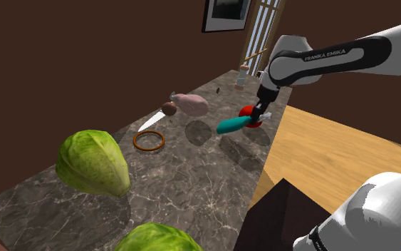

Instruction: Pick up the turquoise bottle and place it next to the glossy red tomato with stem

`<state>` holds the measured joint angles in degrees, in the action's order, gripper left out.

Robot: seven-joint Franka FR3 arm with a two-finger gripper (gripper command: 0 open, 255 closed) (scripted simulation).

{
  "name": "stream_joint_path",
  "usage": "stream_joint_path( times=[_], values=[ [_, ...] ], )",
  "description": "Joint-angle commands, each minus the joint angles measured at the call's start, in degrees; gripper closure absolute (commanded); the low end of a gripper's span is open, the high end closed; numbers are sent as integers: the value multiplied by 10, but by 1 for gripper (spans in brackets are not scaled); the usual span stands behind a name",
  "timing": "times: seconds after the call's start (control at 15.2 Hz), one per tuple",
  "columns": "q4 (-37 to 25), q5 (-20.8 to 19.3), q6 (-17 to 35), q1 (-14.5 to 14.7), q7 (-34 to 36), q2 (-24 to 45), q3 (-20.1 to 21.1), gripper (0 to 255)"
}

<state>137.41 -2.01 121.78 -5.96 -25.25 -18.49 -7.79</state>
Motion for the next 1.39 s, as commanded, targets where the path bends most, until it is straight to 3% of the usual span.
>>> stream_joint_path(
  times=[0.0, 1.06, 1.32],
  values=[
    [11, 0, 18, 0, 0, 6, -1, 255],
    [79, 9, 160, 3, -9, 81, -7, 255],
    [79, 9, 160, 2, -9, 81, -7, 255]
  ],
)
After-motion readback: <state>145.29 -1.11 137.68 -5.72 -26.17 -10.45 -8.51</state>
